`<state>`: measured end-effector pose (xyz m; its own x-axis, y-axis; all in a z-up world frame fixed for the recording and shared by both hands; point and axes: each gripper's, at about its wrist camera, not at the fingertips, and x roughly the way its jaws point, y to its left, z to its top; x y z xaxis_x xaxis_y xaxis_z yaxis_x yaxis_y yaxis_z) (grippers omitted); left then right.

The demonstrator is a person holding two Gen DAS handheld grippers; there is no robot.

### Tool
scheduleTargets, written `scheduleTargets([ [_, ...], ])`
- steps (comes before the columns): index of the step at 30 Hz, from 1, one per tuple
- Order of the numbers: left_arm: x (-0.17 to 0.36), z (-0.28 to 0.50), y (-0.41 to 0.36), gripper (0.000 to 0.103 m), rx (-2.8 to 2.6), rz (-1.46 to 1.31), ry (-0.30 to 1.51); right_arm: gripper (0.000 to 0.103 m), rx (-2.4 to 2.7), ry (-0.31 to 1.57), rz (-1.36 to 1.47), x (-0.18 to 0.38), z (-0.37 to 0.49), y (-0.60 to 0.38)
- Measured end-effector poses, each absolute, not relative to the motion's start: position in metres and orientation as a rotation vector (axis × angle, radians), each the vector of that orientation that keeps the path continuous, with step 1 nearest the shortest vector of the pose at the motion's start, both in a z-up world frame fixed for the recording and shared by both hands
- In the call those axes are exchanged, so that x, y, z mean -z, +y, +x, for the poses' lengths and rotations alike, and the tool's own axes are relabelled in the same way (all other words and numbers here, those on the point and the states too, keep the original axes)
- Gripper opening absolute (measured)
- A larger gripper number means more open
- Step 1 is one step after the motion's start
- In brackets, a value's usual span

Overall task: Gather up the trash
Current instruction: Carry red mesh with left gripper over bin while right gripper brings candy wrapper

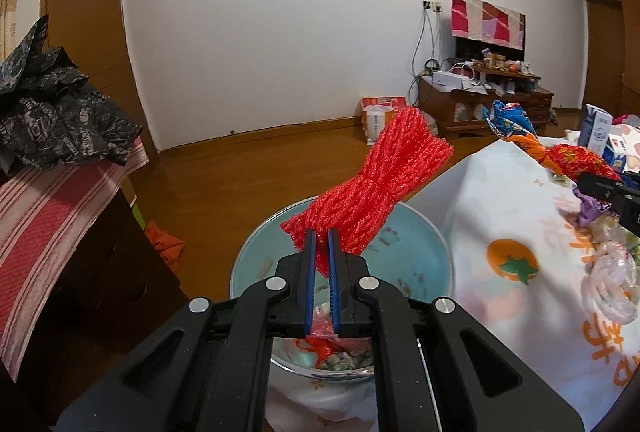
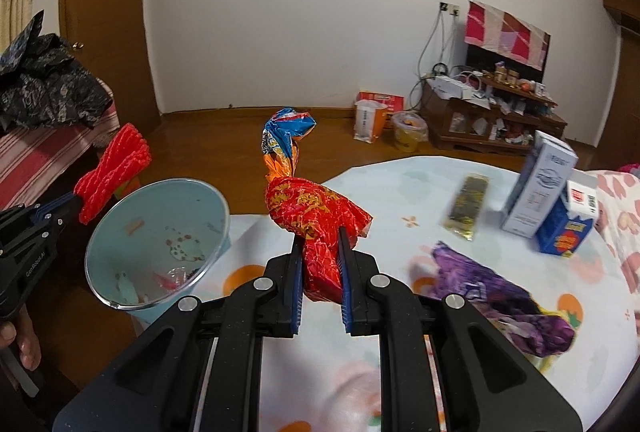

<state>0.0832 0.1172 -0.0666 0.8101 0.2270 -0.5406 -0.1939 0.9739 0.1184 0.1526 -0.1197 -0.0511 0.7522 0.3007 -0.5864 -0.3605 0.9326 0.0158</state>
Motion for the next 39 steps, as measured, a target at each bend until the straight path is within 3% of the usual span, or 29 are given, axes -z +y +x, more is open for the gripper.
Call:
scheduleTargets([
  [39, 0.083, 0.086, 0.169, 0.006, -0.348, 0.048, 0.638, 0.016, -0.526, 0.661, -0.199, 0.068, 0.157, -0.031],
])
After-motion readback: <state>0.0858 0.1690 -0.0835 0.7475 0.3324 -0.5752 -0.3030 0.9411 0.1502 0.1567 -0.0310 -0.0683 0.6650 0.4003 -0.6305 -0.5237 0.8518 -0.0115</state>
